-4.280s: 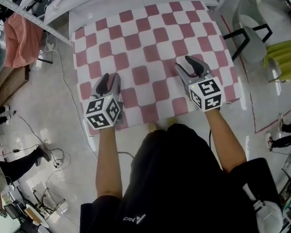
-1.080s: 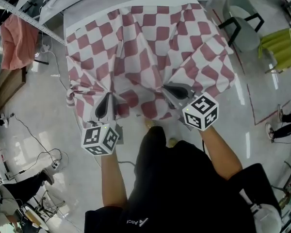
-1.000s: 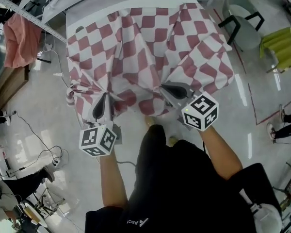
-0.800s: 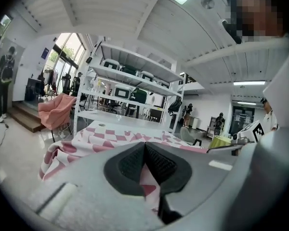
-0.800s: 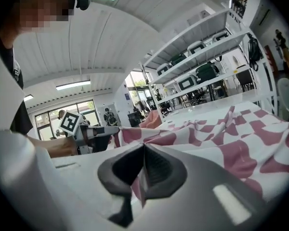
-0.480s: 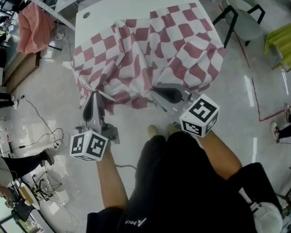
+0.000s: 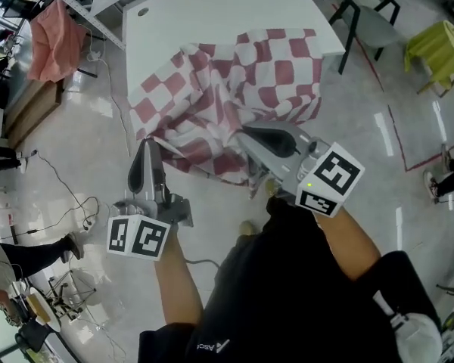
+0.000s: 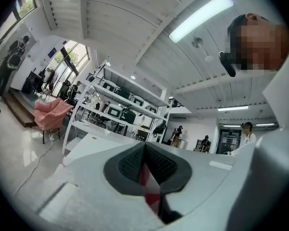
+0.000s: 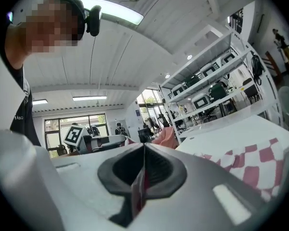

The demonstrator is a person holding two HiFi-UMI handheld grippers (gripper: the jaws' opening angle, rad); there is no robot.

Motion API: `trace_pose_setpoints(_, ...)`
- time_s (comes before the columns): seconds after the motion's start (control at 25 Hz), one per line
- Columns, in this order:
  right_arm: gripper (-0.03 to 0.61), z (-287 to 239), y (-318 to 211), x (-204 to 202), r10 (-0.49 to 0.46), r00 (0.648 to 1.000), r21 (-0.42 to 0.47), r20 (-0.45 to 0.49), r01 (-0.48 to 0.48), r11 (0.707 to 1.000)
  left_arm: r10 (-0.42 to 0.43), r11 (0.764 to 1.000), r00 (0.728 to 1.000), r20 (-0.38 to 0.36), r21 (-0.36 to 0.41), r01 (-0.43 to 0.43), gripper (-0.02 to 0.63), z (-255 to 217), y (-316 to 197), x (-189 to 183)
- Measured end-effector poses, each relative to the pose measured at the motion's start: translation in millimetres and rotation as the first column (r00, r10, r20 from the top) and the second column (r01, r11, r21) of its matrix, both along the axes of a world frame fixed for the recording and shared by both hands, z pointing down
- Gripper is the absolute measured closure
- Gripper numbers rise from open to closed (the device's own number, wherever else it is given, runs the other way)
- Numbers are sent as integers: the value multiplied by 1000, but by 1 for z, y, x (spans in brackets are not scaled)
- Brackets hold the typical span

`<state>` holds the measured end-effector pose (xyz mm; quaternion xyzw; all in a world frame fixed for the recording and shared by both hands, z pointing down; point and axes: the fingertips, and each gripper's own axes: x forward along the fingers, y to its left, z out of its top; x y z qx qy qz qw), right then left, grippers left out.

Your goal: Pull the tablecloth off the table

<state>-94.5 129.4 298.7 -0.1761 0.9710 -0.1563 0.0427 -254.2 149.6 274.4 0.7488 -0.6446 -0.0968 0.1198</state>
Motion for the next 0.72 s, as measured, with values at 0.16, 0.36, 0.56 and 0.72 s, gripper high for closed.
trace_pose_setpoints(0.16, 575, -5, 100, -25, 87, 996, 35, 5, -87, 996, 85, 995, 996, -14, 58, -84, 603, -5, 100, -19)
trace_pose_setpoints(0.36, 575, -38, 110, -16, 154, 988, 24, 29, -155, 988, 142, 985, 989, -33, 102, -138, 603, -39, 115, -18)
trace_pose_setpoints(0.56, 575, -51, 147, 23, 213, 975, 28, 64, -215, 976, 168, 973, 985, -29, 165, -161, 603, -57, 161, 3)
trace_pose_setpoints(0.72, 575, -66, 165, 35, 217, 973, 65, 85, -222, 973, 152, 969, 988, 6, 198, -150, 603, -72, 186, 6)
